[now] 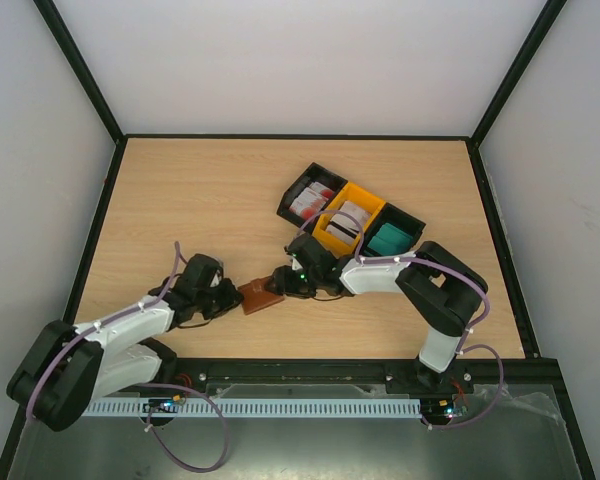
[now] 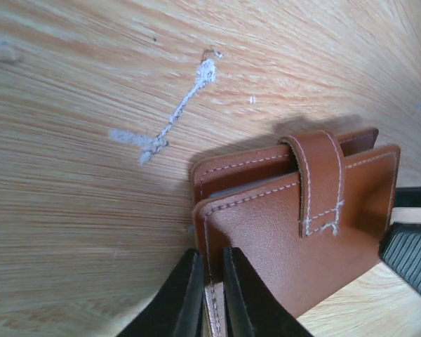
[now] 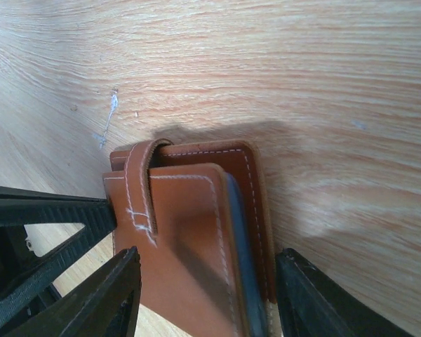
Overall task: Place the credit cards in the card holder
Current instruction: Adjust the card holder at the center of the board.
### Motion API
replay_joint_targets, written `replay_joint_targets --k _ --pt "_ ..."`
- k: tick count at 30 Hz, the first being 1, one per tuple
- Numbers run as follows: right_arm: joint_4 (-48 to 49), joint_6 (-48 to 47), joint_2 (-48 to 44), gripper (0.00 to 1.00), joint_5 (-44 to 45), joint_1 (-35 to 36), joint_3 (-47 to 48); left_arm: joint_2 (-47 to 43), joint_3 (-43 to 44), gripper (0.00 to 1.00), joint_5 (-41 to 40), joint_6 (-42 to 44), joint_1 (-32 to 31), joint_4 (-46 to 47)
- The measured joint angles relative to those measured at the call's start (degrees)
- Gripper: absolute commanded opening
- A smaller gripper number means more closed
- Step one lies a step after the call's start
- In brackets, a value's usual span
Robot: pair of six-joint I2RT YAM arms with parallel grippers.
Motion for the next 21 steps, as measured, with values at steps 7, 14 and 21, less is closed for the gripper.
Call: replay_joint_targets --k 7,14,21 --pt "0.81 -0.44 -0.04 0.55 -0.33 -0.02 -0.5 3.41 0.57 0.02 -0.28 1.95 0.04 1.64" --pt "0.55 -0.24 -1.01 0.56 1.16 -0.02 -1.25 7.06 2.21 0.02 -0.66 2.49 0.04 3.02" --pt "3.15 1.05 -2.47 0.53 0.13 -0.35 -4.15 8.9 2.75 0.02 -0.63 2.49 0.7 4.59"
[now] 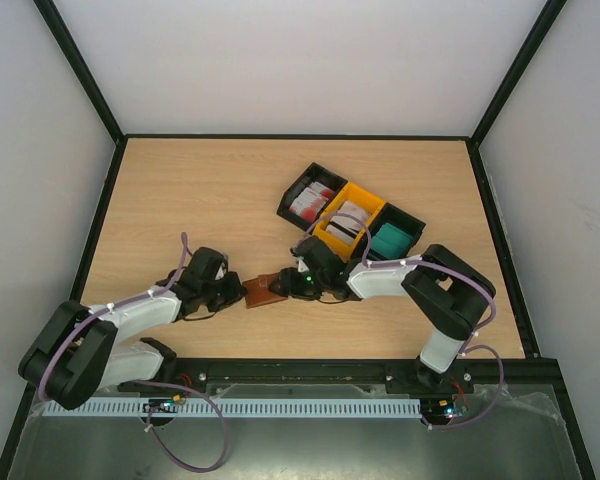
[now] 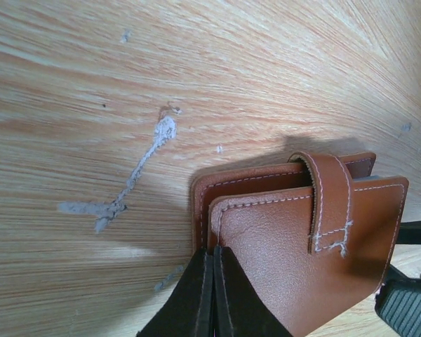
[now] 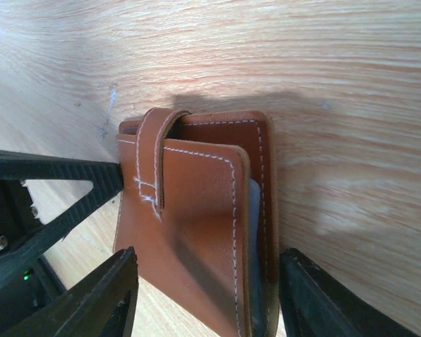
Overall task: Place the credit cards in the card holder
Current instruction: Adjust the card holder at the center of the board.
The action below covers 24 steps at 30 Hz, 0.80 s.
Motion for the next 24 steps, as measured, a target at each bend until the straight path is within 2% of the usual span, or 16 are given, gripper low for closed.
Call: replay_joint_targets --k 4,11,14,16,19,21,24 --pt "2.82 0.11 0.46 0.42 -3.67 -1.16 -1.18 0.0 -0.52 0.02 0.76 0.02 0.68 0.9" --pt "2.51 1.36 0.55 0.04 -6.01 -1.22 -2.19 -0.42 -1.25 0.02 0.9 0.0 1.27 1.99" --pt "2.27 2.34 0.48 0.02 -5.81 -1.09 -1.95 -1.27 -1.46 0.05 0.42 -0.02 1.57 1.88" --pt "1.75 2.38 0.2 0.02 -5.27 -0.9 -1.44 -2.03 -1.6 0.12 -0.02 0.0 1.6 1.51" --pt "-0.57 1.77 -0.79 0.02 -3.61 -0.5 0.11 -4.2 -1.75 0.37 -0.79 0.07 1.6 -0.83" --pt "-3.45 0.68 -1.95 0.02 -1.49 -0.26 1.75 -6.82 -1.55 0.5 -1.09 0.11 1.66 -3.39" --pt "-10.51 -2.14 -3.85 0.02 3.32 -0.13 5.99 -10.82 -0.59 0.6 -2.21 1.25 1.66 -8.5"
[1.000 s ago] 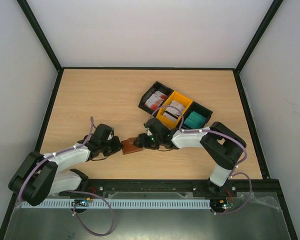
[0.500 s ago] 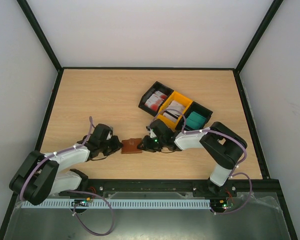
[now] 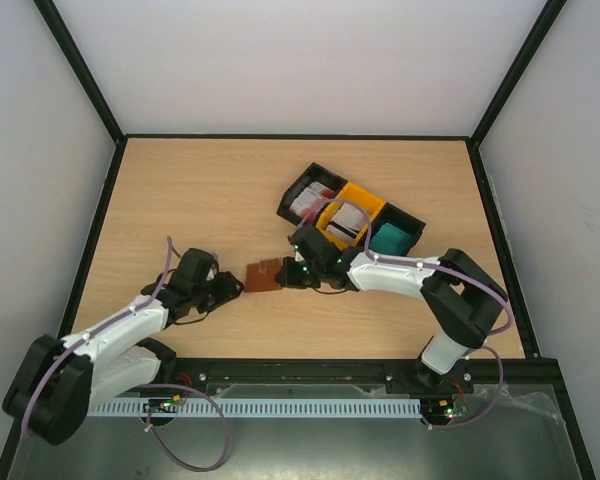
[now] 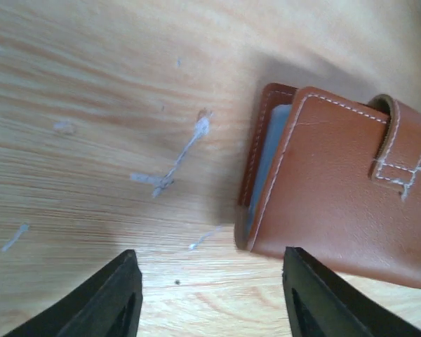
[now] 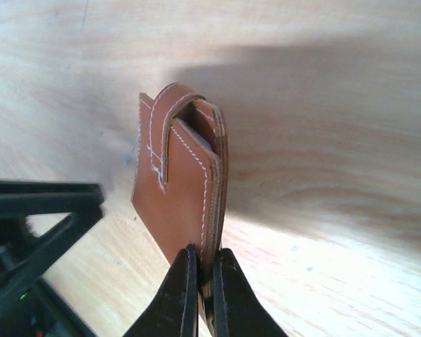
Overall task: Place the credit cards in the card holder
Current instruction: Adjust the card holder at the center of the board.
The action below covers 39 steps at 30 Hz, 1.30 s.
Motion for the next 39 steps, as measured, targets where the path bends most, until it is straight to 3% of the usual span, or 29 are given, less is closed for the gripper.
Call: replay_joint_targets --k 9,17,25,26,29,32,36,39 --pt "-28.96 -8.66 -4.09 0.02 23.28 0.55 14.95 -6.93 16.37 0.64 -6.88 2.62 0.57 -9.92" --pt "-52.68 -6.97 -4.68 0.02 44.57 4.61 21.81 -8.55 24.96 0.66 -10.05 5.64 4.02 -15.1" --pt "-67.47 -2.29 5.92 0.02 55.6 13.18 25.94 -9.05 29.75 0.66 -9.16 9.29 8.2 -19.87" --pt "-68.28 -1.95 8.02 0.07 56.0 14.27 26.73 -9.22 30.27 0.66 -8.96 9.66 8.63 -20.68" --pt "-70.29 -1.66 14.05 0.37 57.02 17.51 31.32 -9.77 31.76 0.67 -8.72 10.58 9.57 -22.16" --pt "-66.88 -2.99 15.98 0.6 52.0 20.26 36.06 -10.12 33.66 0.76 -8.59 11.82 10.4 -23.82" --pt "-57.29 -4.74 12.48 0.7 42.91 21.49 37.07 -10.32 35.74 0.97 -7.65 14.32 10.73 -24.63" --pt "-49.68 -5.07 7.02 0.7 37.4 20.83 35.58 -11.21 35.93 0.99 -6.62 16.09 10.97 -24.61"
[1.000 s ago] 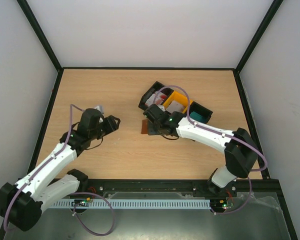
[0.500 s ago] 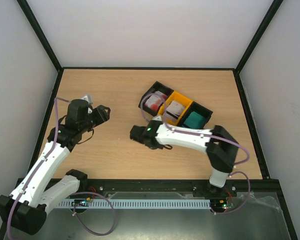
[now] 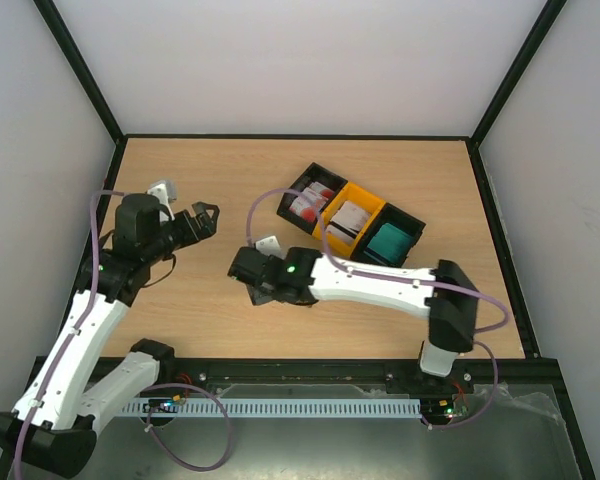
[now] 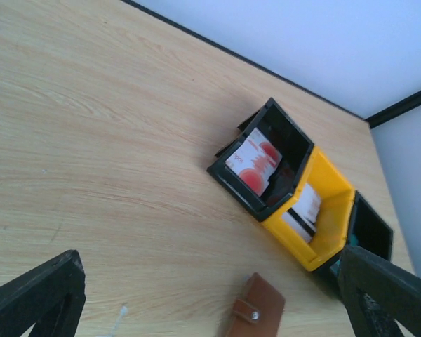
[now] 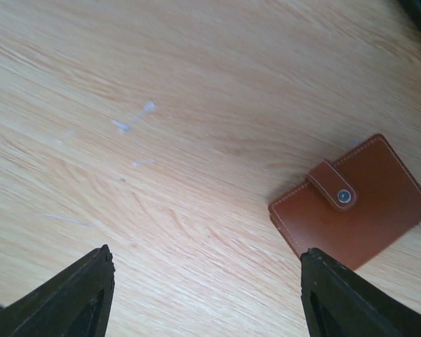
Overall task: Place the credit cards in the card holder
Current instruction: Adjust the card holder at the center of the board.
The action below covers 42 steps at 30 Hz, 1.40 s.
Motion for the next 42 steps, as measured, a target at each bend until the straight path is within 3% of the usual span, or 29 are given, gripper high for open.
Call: replay_joint_targets --k 7,11,15,22,29,35,42 --pt "11.61 1.05 -9.94 0.62 -4.24 -9.35 -13.92 -2.58 -0.15 0.99 2.84 0.92 1.75 2.14" --pt "16.55 1.33 -9.92 0.57 -7.21 -18.36 -22.29 -2.8 -1.42 0.99 7.08 1.29 3.74 4.72" --pt "20.06 1.64 -7.06 0.57 -7.78 -23.63 -23.78 -2.73 -3.78 0.99 11.45 1.9 4.09 7.19" --pt "22.64 -0.98 3.45 0.61 -7.08 -24.28 -18.73 -2.12 -12.31 0.99 18.23 -1.16 2.73 12.31" --pt "21.84 -3.37 5.57 0.6 -5.22 -24.28 -18.58 -1.14 -18.53 0.99 17.94 -4.59 -5.66 14.97" --pt "20.37 -3.04 3.48 0.57 -2.36 -24.28 -22.25 0.57 -18.97 0.99 14.91 -5.77 -12.68 17.46" --pt "18.53 -2.32 -6.1 0.54 -5.11 -24.11 -32.92 1.44 -22.43 0.94 12.33 -8.2 -17.07 18.53"
